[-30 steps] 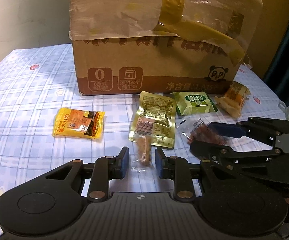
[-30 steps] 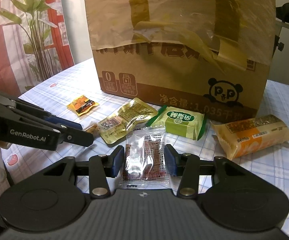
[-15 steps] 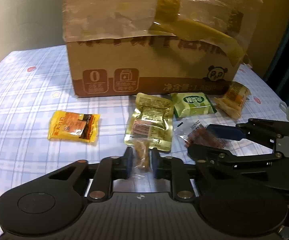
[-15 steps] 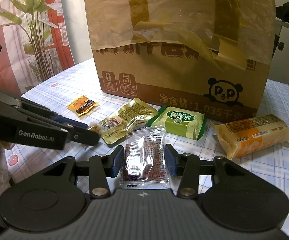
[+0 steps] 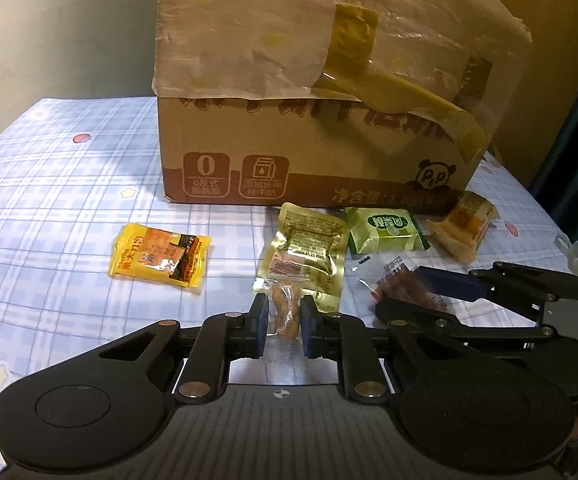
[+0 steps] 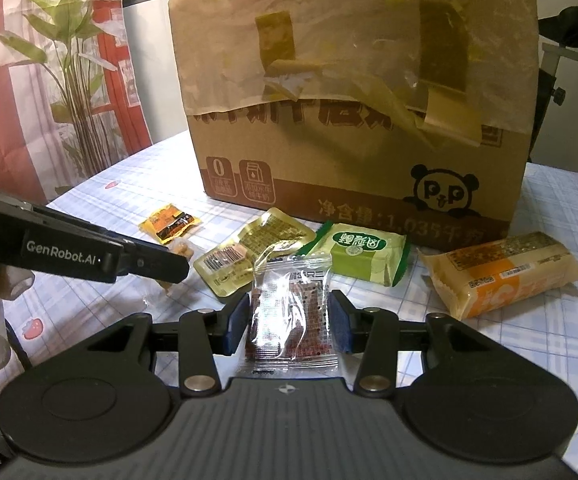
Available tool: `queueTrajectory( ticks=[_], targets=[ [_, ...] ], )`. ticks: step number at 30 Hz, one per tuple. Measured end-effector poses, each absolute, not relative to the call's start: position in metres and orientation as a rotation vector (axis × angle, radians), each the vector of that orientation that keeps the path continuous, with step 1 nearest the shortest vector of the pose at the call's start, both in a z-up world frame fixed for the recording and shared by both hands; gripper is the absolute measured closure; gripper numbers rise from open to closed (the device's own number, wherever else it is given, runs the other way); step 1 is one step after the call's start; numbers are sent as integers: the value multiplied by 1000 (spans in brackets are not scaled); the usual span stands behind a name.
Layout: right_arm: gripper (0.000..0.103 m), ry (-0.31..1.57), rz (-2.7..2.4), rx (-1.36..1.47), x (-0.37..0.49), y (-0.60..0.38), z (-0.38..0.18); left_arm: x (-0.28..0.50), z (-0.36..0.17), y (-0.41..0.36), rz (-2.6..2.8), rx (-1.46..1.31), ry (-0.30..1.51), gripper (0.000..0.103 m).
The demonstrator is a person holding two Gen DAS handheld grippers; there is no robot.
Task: Organize snacks
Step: 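Lift both held clear packets and carry them over the lined box, then open both tools to drop the clear packets into the box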
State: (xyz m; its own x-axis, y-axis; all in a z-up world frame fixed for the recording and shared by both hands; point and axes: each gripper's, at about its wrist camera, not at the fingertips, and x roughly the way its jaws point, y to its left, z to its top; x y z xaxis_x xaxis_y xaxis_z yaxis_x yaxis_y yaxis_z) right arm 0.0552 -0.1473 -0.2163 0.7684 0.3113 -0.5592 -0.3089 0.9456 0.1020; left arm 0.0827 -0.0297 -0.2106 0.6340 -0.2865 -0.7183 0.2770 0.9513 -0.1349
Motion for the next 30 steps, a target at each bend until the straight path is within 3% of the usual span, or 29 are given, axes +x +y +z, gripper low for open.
queueTrajectory(
  ticks=[16,30],
  targets=[
    [57,575,319,35,50,-152,-202,76,-192,-27,-336,-10,758,85],
    [57,187,398,16,64,-160,-47,99,-49,-8,-431,-60,422,85]
  ],
)
